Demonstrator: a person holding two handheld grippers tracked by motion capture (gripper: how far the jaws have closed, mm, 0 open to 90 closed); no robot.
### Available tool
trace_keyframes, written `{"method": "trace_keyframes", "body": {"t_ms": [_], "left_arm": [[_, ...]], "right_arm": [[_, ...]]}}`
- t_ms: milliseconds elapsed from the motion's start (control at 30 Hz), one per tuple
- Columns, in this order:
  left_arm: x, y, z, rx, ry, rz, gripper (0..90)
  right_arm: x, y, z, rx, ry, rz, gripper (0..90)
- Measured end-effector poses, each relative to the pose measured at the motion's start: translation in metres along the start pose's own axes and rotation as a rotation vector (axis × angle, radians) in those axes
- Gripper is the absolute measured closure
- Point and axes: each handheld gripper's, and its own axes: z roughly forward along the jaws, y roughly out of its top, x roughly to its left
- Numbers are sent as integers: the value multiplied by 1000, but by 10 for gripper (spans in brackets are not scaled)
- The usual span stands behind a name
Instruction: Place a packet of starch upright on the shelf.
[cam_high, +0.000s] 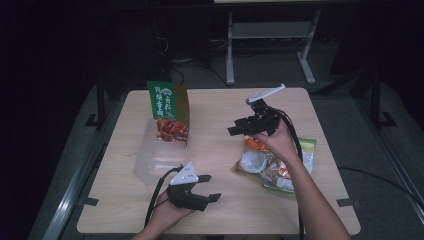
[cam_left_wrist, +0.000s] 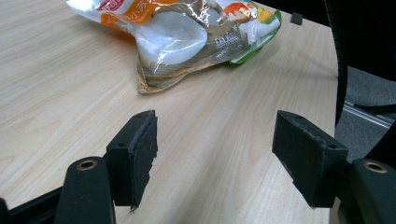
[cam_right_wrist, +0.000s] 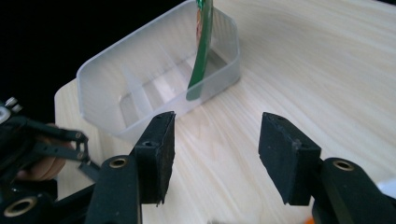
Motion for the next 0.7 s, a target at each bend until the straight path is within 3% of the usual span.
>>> {"method": "trace_keyframes", "body": {"t_ms": [300,700], "left_arm": [[-4,-1,3,17,-7,6,308],[-5,0,4,9,-8,-3,308]], "right_arm": [[-6,-30,-26,3,-28,43,451],[-16,-62,-46,19,-52,104,452]]}}
